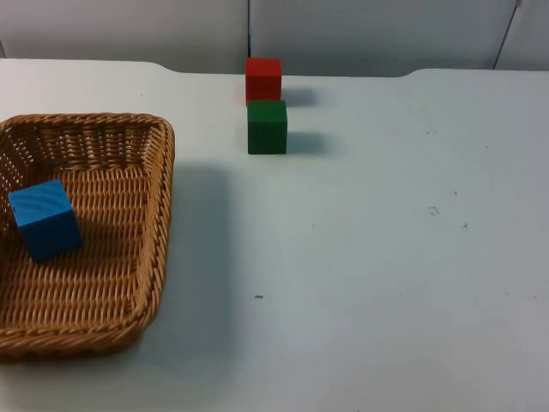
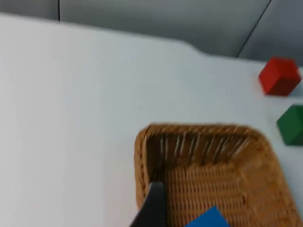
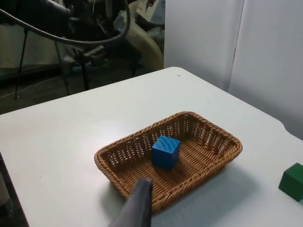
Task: Pick up the basket with the left hand and place the blue cube into the basket with the right hand.
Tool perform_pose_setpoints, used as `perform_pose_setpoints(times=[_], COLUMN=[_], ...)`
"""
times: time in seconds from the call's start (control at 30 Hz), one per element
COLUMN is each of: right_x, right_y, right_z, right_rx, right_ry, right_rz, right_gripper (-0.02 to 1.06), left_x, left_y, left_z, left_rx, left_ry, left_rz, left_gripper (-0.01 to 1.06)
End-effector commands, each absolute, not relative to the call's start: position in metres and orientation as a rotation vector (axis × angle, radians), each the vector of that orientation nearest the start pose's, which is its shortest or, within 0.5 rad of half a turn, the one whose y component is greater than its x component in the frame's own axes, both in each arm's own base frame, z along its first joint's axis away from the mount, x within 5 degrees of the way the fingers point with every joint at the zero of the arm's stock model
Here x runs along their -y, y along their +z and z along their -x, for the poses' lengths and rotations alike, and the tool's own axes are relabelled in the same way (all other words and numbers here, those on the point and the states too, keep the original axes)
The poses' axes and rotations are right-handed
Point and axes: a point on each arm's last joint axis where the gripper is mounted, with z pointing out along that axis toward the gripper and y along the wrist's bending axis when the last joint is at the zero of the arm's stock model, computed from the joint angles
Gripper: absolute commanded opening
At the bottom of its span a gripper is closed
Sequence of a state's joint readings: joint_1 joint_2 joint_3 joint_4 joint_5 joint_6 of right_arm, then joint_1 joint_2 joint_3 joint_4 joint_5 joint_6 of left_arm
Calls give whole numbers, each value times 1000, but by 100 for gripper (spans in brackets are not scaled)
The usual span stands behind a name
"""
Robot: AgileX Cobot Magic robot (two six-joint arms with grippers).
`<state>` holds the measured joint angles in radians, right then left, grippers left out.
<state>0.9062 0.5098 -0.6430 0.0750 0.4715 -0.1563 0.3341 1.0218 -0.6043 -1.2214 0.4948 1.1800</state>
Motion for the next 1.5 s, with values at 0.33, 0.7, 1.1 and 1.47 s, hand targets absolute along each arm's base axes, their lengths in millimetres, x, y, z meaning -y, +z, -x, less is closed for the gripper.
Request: perform_pose_setpoints(times=[0.33,0.7,1.1,1.47], right_x=[-80,-79,-78,-78], right_y=[347,345,341,341], right_z=[-59,-59,-58,-59], right_rx=[-1611,-1630,-1671,-1667], right_ry=[585,579,560,542], right_rz=[921,933,962,968], right_gripper=[89,89,89,89], left_x=[8,16,4,-7], left_y=[339,329,322,309], left_z=[-99,-65,-26,12], left_rx=[-1824,-1923,-1935,-1925], left_ry=[-171,-140,-30,73], left_rz=[-2,-168,-67,20], left_gripper=[79,77,77,77])
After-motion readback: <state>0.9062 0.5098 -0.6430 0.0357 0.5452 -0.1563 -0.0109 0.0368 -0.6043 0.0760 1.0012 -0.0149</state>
